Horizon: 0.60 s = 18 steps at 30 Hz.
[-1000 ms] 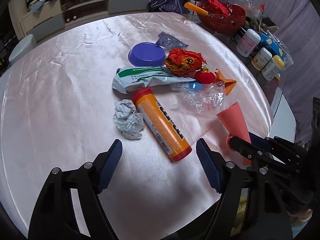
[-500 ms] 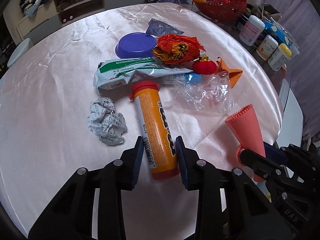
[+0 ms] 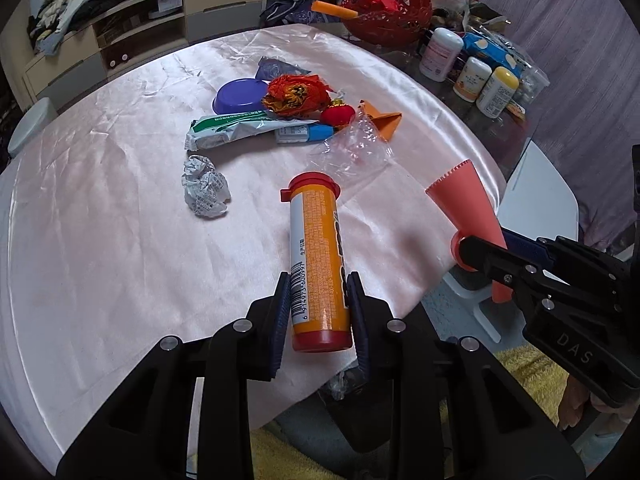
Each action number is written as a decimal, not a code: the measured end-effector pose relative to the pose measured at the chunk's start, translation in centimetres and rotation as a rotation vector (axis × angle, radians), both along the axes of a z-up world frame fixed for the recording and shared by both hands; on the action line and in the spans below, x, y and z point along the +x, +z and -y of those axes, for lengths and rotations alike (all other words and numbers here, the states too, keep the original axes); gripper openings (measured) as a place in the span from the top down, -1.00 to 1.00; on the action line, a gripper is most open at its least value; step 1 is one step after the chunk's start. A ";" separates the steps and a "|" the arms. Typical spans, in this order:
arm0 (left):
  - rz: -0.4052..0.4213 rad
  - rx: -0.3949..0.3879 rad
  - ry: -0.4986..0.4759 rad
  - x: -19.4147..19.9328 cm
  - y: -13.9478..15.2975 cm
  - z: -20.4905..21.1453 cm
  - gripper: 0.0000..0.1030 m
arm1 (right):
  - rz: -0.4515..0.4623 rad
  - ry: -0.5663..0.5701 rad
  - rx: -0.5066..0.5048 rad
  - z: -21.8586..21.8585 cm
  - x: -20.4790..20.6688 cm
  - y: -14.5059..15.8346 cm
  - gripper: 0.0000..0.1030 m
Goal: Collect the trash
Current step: 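Carry cup and M&M's tube over the bin and open both grippers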
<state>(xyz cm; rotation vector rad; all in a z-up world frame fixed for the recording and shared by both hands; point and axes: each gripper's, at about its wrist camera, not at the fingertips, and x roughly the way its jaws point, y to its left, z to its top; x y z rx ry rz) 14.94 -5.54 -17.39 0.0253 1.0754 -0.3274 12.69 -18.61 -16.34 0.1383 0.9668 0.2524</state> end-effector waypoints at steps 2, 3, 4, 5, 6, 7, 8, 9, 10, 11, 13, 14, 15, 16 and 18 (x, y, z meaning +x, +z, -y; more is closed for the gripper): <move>0.014 -0.004 -0.013 -1.2 0.6 0.0 0.49 | 0.010 -0.005 -0.006 0.2 -1.0 0.5 0.51; 0.019 -0.005 -0.020 -1.8 0.9 0.1 0.49 | 0.012 -0.009 -0.010 0.3 -1.5 0.6 0.51; 0.023 -0.006 -0.027 -2.5 1.0 0.1 0.49 | 0.013 -0.013 -0.012 0.5 -2.0 0.7 0.51; 0.026 -0.005 -0.035 -3.1 1.1 0.3 0.49 | 0.014 -0.017 -0.015 0.6 -2.5 0.7 0.51; 0.028 -0.001 -0.045 -3.8 1.1 0.5 0.49 | 0.013 -0.021 -0.016 0.8 -3.0 0.7 0.51; 0.028 0.005 -0.060 -4.5 1.0 0.8 0.49 | 0.011 -0.027 -0.018 1.0 -3.5 0.6 0.51; 0.025 0.009 -0.080 -5.2 0.8 1.1 0.49 | 0.007 -0.032 -0.020 1.1 -3.9 0.5 0.51; 0.019 0.011 -0.100 -5.8 0.4 1.5 0.49 | 0.003 -0.037 -0.024 1.3 -4.4 0.3 0.51; 0.012 0.016 -0.114 -6.5 0.1 1.8 0.49 | -0.003 -0.042 -0.028 1.4 -4.8 0.1 0.51; 0.007 0.021 -0.125 -7.2 -0.3 2.0 0.49 | -0.010 -0.048 -0.033 1.5 -5.2 -0.2 0.51; -0.005 0.029 -0.142 -8.3 -1.2 2.5 0.49 | -0.026 -0.057 -0.043 1.8 -6.1 -0.9 0.51; -0.013 0.030 -0.148 -8.8 -1.7 2.7 0.49 | -0.036 -0.062 -0.049 2.0 -6.5 -1.3 0.51; -0.021 0.030 -0.151 -9.1 -2.1 2.8 0.49 | -0.047 -0.068 -0.055 2.0 -6.9 -1.7 0.51; -0.030 0.032 -0.152 -9.4 -2.6 2.9 0.49 | -0.060 -0.074 -0.059 2.2 -7.3 -2.2 0.51; -0.046 0.035 -0.150 -9.8 -3.7 3.2 0.49 | -0.082 -0.082 -0.061 2.5 -8.0 -3.1 0.51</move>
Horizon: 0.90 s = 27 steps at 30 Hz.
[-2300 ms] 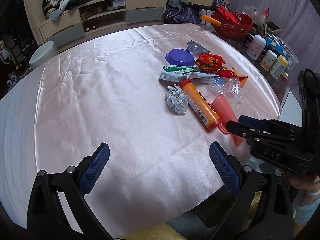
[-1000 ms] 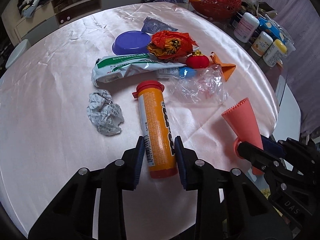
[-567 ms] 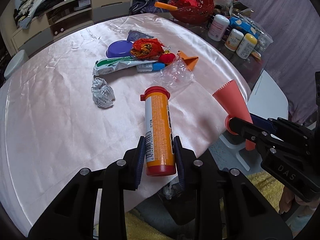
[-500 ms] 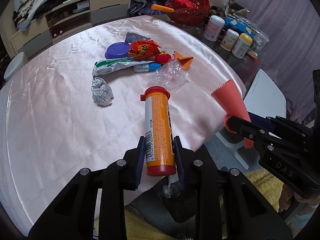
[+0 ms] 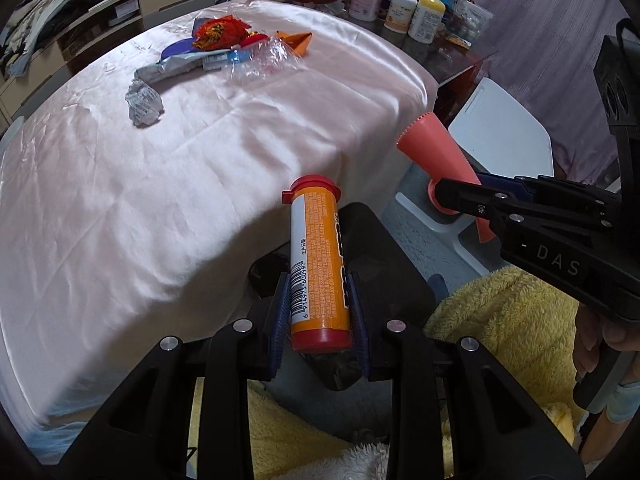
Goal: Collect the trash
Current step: 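Carry cup and M&M's tube over the bin and open both grippers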
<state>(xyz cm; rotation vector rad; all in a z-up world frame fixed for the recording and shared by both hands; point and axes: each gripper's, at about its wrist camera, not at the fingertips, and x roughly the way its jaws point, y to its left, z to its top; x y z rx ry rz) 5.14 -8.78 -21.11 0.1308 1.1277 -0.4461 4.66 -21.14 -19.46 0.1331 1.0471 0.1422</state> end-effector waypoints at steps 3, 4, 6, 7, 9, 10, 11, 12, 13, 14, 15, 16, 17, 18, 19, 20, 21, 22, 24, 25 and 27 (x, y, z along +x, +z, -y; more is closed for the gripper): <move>-0.033 -0.015 -0.008 -0.6 -1.5 0.4 0.49 | -0.036 -0.015 0.003 0.4 -0.9 -1.5 0.51; -0.044 -0.019 -0.012 -0.7 -1.9 0.6 0.49 | -0.051 -0.019 0.007 0.6 -1.1 -2.0 0.51; -0.066 -0.022 -0.016 -1.0 -2.9 1.0 0.49 | -0.077 -0.027 0.009 0.9 -1.4 -3.2 0.51; -0.078 -0.021 -0.020 -1.1 -3.5 1.2 0.49 | -0.091 -0.030 0.012 1.1 -1.5 -3.8 0.51; -0.103 -0.016 -0.024 -1.3 -4.5 1.5 0.49 | -0.122 -0.037 0.027 1.3 -1.6 -5.0 0.51; -0.118 -0.013 -0.025 -1.3 -5.1 1.7 0.49 | -0.138 -0.040 0.038 1.4 -1.6 -5.6 0.51; -0.131 -0.011 -0.025 -1.2 -5.6 1.8 0.49 | -0.151 -0.041 0.047 1.5 -1.7 -6.2 0.51; -0.143 -0.007 -0.024 -1.1 -6.1 1.8 0.49 | -0.164 -0.042 0.054 1.5 -1.7 -6.7 0.51; -0.155 -0.003 -0.024 -1.1 -6.6 1.9 0.49 | -0.177 -0.041 0.060 1.5 -1.6 -7.3 0.51; -0.165 0.000 -0.025 -1.1 -7.0 2.0 0.49 | -0.191 -0.042 0.066 1.5 -1.5 -7.8 0.51; -0.173 0.002 -0.025 -1.0 -7.3 2.1 0.49 | -0.205 -0.044 0.072 1.5 -1.4 -8.3 0.51; -0.182 0.004 -0.026 -0.9 -7.6 2.2 0.49 | -0.218 -0.046 0.076 1.5 -1.3 -8.8 0.51; -0.190 0.002 -0.030 -0.9 -7.9 2.3 0.49 | -0.227 -0.048 0.080 1.5 -1.1 -9.1 0.51; -0.197 0.003 -0.031 -0.8 -8.1 2.3 0.49 | -0.237 -0.050 0.084 1.5 -1.0 -9.5 0.51; -0.204 0.005 -0.031 -0.7 -8.3 2.4 0.49 | -0.243 -0.051 0.088 1.5 -0.8 -9.7 0.51; -0.211 0.006 -0.031 -0.5 -8.5 2.4 0.49 | -0.249 -0.053 0.090 1.5 -0.7 -9.8 0.51; -0.217 0.007 -0.032 -0.4 -8.7 2.4 0.49 | -0.253 -0.054 0.091 1.5 -0.6 -10.0 0.50; -0.224 0.005 -0.032 -0.3 -8.8 2.4 0.49 | -0.255 -0.056 0.093 1.6 -0.4 -10.0 0.49; -0.234 0.000 -0.033 0.3 -8.8 2.7 0.49 | -0.258 -0.059 0.096 1.7 -0.2 -10.0 0.47; -0.237 -0.002 -0.033 0.3 -8.9 2.8 0.49 | -0.257 -0.061 0.096 1.7 -0.1 -10.0 0.47; -0.241 -0.002 -0.035 0.3 -9.0 2.7 0.49 | -0.259 -0.063 0.100 1.8 0.2 -10.0 0.47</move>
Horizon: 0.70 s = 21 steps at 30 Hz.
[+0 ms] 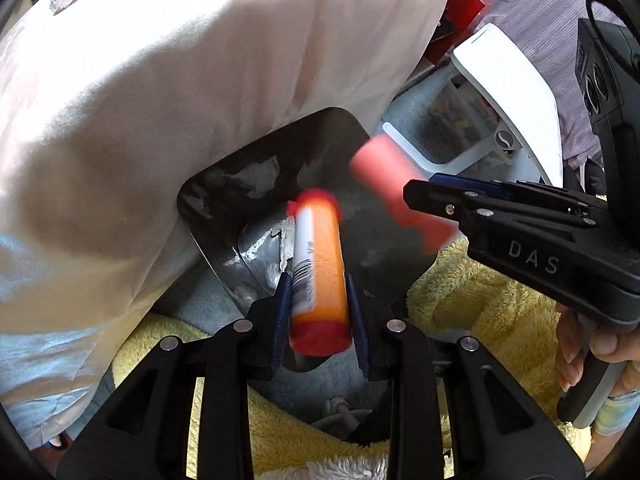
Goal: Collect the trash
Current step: 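Carry cup and M&M's tube over the bin and open both grippers, then grasp the large clear plastic bag with the right gripper while the left gripper grasps the grey crumpled paper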
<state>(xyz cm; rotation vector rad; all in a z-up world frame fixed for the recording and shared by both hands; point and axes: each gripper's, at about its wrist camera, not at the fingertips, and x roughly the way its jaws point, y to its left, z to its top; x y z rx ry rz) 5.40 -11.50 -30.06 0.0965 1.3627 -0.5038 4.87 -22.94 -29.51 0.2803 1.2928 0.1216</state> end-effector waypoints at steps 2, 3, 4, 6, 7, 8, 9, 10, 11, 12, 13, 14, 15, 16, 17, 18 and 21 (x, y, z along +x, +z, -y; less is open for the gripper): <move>0.001 -0.002 0.000 0.1 0.0 -0.2 0.47 | 0.002 -0.005 -0.001 0.1 0.2 0.1 0.35; 0.003 0.001 0.002 0.1 0.1 -0.2 0.37 | 0.004 -0.006 -0.002 0.1 0.3 0.1 0.31; 0.007 0.001 0.004 0.1 0.2 -0.3 0.29 | 0.006 -0.009 -0.004 0.2 0.3 0.2 0.28; 0.019 0.004 0.009 0.1 0.6 -0.5 0.22 | 0.013 -0.017 -0.008 0.3 0.3 0.5 0.21; 0.025 0.005 0.013 0.1 0.9 -0.7 0.14 | 0.017 -0.021 -0.013 0.5 0.3 0.6 0.10; 0.032 0.006 0.017 0.1 1.1 -0.9 0.10 | 0.022 -0.026 -0.023 0.6 0.3 0.9 -0.03; 0.040 0.006 0.022 0.1 1.5 -1.2 0.02 | 0.029 -0.029 -0.033 0.7 0.3 1.2 -0.19; 0.051 0.006 0.026 0.1 1.9 -1.4 -0.06 | 0.036 -0.033 -0.043 0.8 0.2 1.5 -0.28; 0.063 0.004 0.029 0.1 2.4 -1.8 -0.13 | 0.045 -0.037 -0.049 0.8 0.2 2.0 -0.44; 0.075 0.001 0.034 0.0 2.9 -2.1 -0.31 | 0.053 -0.039 -0.049 0.9 0.2 2.3 -0.51; 0.088 -0.002 0.038 -0.1 3.4 -2.4 -0.51 | 0.064 -0.033 -0.038 0.8 0.1 2.8 -0.59; 0.100 -0.002 0.040 -0.1 3.8 -2.7 -0.57 | 0.073 -0.026 -0.023 0.9 0.1 3.2 -0.64; 0.111 -0.001 0.038 -0.2 4.3 -3.0 -0.66 | 0.084 -0.021 -0.008 0.9 0.0 3.6 -0.68; 0.122 -0.002 0.039 -0.3 4.9 -3.4 -0.69 | 0.096 -0.017 0.003 0.9 0.0 4.1 -0.69; 0.132 -0.002 0.040 -0.5 5.4 -3.8 -0.74 | 0.108 -0.014 0.009 0.9 0.0 4.6 -0.71; 0.145 -0.003 0.042 -0.6 6.0 -4.2 -0.80 | 0.120 -0.011 0.012 0.8 0.0 5.2 -0.74; 0.200 -0.001 0.061 -0.4 8.2 -5.5 -0.84 | 0.164 0.000 0.011 0.3 0.2 7.0 -0.77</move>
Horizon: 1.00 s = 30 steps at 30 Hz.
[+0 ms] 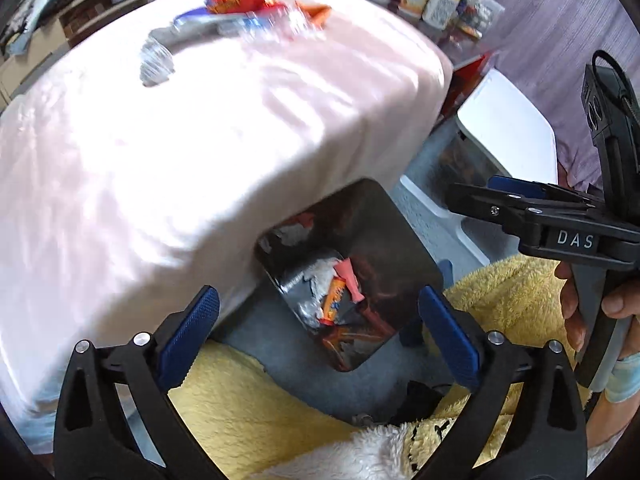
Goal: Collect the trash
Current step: 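Grasp the large clear plastic bag with the right gripper while the left gripper grasps the grey crumpled paper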
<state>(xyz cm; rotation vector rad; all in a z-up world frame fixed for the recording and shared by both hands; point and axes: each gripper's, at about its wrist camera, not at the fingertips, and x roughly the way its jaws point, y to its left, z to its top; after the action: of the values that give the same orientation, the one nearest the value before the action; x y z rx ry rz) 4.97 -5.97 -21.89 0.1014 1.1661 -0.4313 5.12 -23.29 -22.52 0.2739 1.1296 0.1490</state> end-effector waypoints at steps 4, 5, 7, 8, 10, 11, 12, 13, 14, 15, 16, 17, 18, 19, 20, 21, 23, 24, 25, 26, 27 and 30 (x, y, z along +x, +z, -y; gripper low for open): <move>0.057 0.013 0.051 0.9 2.5 -1.8 -0.84 | 0.064 0.009 -0.001 -0.6 0.7 2.6 -0.77; 0.070 0.018 0.063 1.2 3.0 -2.2 -0.84 | 0.079 0.014 -0.002 -0.9 1.0 3.2 -0.77; 0.096 0.030 0.085 1.9 3.8 -3.0 -0.84 | 0.101 0.022 -0.003 -1.2 1.8 4.2 -0.77; 0.106 0.036 0.095 2.3 4.1 -3.4 -0.84 | 0.109 0.025 -0.007 -1.4 2.2 4.5 -0.77; 0.119 0.044 0.121 3.2 4.5 -4.2 -0.84 | 0.118 0.030 -0.014 -1.8 3.3 5.0 -0.77; 0.123 0.047 0.132 3.6 4.6 -4.7 -0.84 | 0.121 0.032 -0.018 -2.0 3.9 5.4 -0.77; 0.127 0.050 0.143 4.1 4.8 -5.0 -0.84 | 0.124 0.036 -0.023 -2.2 4.5 5.5 -0.77; 0.131 0.055 0.155 4.6 4.8 -5.3 -0.84 | 0.127 0.040 -0.029 -2.5 5.1 5.7 -0.78; 0.134 0.061 0.165 5.2 5.0 -5.9 -0.84 | 0.131 0.044 -0.033 -2.7 5.7 5.9 -0.77; 0.137 0.067 0.176 5.7 5.1 -6.2 -0.84 | 0.135 0.048 -0.036 -2.9 6.3 6.0 -0.77; 0.141 0.071 0.186 6.2 5.2 -6.5 -0.84 | 0.137 0.052 -0.035 -3.1 6.9 6.0 -0.77; 0.143 0.073 0.196 6.8 5.2 -6.9 -0.84 | 0.139 0.056 -0.032 -3.3 7.2 6.0 -0.77; 0.144 0.074 0.208 7.3 5.2 -7.2 -0.84 | 0.140 0.058 -0.029 -3.5 7.8 6.0 -0.77; 0.146 0.074 0.218 7.9 5.2 -7.5 -0.84 | 0.140 0.060 -0.026 -3.7 8.4 6.0 -0.78; 0.149 0.074 0.226 8.4 5.2 -7.8 -0.84 | 0.141 0.061 -0.025 -4.0 8.9 6.0 -0.77; 0.151 0.073 0.233 9.0 5.3 -7.9 -0.84 | 0.140 0.064 -0.022 -4.2 9.4 5.9 -0.77; 0.151 0.073 0.248 10.1 5.2 -8.3 -0.84 | 0.138 0.070 -0.019 -4.6 10.5 5.7 -0.77; 0.152 0.072 0.255 10.7 5.2 -8.5 -0.84 | 0.137 0.074 -0.019 -4.9 11.1 5.7 -0.77; 0.154 0.069 0.262 11.2 5.2 -8.6 -0.84 | 0.137 0.078 -0.021 -5.1 11.6 5.6 -0.77; 0.155 0.064 0.267 11.8 5.2 -8.7 -0.84 | 0.138 0.080 -0.024 -5.4 12.2 5.5 -0.77; 0.155 0.061 0.270 12.4 5.1 -8.8 -0.84 | 0.138 0.080 -0.026 -5.5 12.7 5.4 -0.77; 0.154 0.061 0.274 13.9 4.9 -8.8 -0.84 | 0.138 0.087 -0.037 -6.2 14.3 4.9 -0.78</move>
<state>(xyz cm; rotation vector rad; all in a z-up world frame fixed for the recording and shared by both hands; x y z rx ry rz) 18.90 2.86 -16.97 0.0267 1.0238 -0.1433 19.41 -17.07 -17.64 0.1788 1.0066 0.2206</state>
